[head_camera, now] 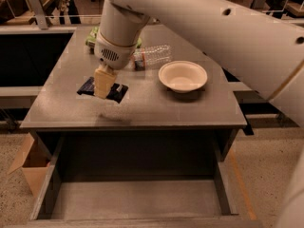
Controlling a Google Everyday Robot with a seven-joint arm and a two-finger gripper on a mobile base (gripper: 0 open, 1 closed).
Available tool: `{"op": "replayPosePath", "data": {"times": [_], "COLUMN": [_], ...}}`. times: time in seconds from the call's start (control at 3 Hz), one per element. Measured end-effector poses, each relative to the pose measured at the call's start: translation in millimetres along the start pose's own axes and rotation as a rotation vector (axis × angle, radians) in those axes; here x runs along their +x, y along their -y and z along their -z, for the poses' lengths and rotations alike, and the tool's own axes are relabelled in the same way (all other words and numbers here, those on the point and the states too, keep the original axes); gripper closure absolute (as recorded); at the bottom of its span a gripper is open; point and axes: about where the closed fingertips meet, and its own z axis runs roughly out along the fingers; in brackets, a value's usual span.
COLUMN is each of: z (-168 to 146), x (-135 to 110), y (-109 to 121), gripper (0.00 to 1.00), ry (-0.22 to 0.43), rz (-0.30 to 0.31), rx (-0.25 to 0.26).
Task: Place rxbar blueberry into top drawer
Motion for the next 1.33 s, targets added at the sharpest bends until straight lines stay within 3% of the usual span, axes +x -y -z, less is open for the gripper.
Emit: {"op": "replayPosePath", "data": {"times": [0.33,0.67,1.0,1.33], "z": [29.9,29.9,13.3,-8.2], "x": [21.3,21.3,30.7,51.0], "y": [-33.8,-33.8,-50.1,-86.2], "gripper": [1.00,1.00,1.00,1.00], "ry": [0.013,0.013,-0.002,-0.032], "rz": [0.026,0.027,0.047,0.059], "rx": [0.000,0.000,-0.024,-0.050]}}
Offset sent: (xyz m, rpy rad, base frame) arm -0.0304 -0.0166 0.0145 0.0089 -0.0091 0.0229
